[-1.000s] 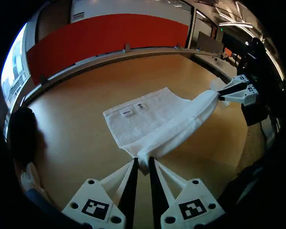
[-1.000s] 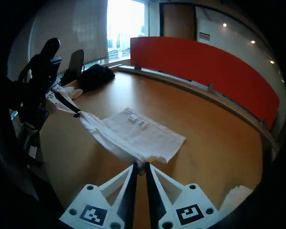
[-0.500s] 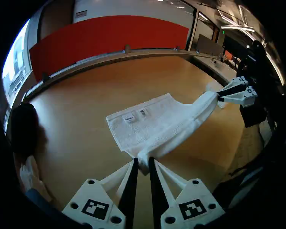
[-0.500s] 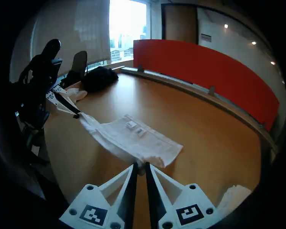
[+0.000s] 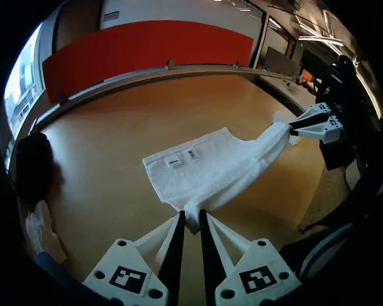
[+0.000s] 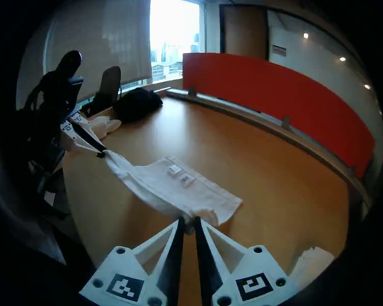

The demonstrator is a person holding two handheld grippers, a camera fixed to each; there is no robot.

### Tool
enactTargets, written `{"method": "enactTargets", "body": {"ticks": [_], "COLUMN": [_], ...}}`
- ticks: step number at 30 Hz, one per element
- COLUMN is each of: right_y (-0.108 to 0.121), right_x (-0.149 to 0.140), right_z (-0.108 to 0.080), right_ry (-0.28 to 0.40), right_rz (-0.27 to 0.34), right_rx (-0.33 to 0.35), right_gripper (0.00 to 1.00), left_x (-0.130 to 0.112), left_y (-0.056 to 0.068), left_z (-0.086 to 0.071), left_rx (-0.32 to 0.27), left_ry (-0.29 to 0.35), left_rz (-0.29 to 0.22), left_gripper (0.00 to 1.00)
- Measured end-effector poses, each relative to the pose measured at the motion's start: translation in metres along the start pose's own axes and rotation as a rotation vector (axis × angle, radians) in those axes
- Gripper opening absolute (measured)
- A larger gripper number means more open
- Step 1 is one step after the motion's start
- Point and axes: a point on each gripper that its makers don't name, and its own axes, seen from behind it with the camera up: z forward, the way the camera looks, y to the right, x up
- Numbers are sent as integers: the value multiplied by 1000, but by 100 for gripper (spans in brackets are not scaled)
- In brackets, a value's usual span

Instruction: Fold towel

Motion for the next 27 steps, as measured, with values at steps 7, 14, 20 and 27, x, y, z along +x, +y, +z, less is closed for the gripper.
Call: {"method": "enactTargets", "body": {"ticks": [7,14,20,27], "right_y": [-3,-3,-1,8], "right_x": [3,1,-1,-6], "right_z": [-4,-2,3,18], "right_ry": [-1,-10,-21,-40], "right_rz": [4,8,6,10], "right_rx": [4,6,14,18], "right_gripper": [16,16,16,16], "left_x": [3,2,6,10], "left_y": [1,1,-3,-13], "left_z": [-4,0,6,21], "left_rx": [-2,-13,-12,-7], "left_ry": [2,-15,-13,-26], "left_rz": [-5,-27,-27,-4], "left_gripper": [20,20,20,20]}}
